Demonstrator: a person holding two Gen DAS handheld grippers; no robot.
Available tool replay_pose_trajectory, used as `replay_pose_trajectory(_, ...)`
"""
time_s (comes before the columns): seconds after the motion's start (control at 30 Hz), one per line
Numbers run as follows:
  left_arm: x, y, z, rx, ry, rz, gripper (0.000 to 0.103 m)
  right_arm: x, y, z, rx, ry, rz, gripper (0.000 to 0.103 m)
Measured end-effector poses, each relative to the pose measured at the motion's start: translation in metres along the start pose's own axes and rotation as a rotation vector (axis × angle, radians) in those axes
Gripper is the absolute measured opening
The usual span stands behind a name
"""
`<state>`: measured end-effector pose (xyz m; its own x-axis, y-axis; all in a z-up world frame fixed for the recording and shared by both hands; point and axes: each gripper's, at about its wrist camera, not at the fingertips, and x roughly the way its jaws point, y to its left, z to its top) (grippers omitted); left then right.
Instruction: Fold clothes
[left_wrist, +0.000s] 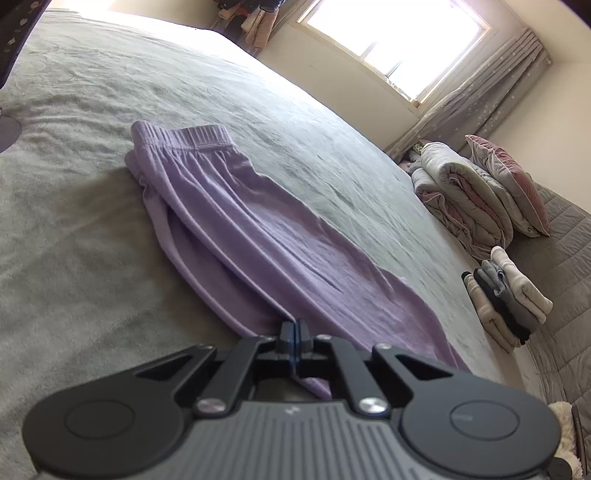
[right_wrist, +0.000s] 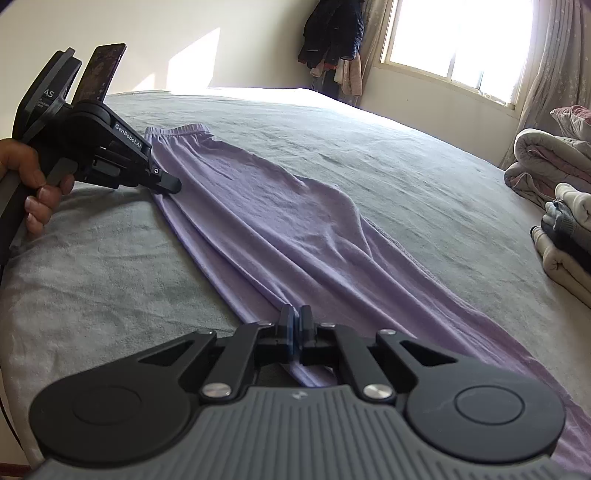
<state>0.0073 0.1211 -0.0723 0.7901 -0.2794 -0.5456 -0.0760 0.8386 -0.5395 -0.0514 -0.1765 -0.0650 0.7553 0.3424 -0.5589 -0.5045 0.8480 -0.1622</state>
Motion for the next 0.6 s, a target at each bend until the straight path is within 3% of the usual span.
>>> replay_pose_trajectory(0.3, -0.015, 0.011, -0.006, 0.021, -0.009, -0.011, 0.0, -0.016, -0.002, 0.002, 0.024, -0.036, 0.052, 0.001)
replay_pose_trajectory(0.6, -0.022, 0.014, -0.008, 0.053, -0.01, -0.005, 0.001, -0.006, 0.007, -0.004, -0.015, 0.014, 0.076, 0.003)
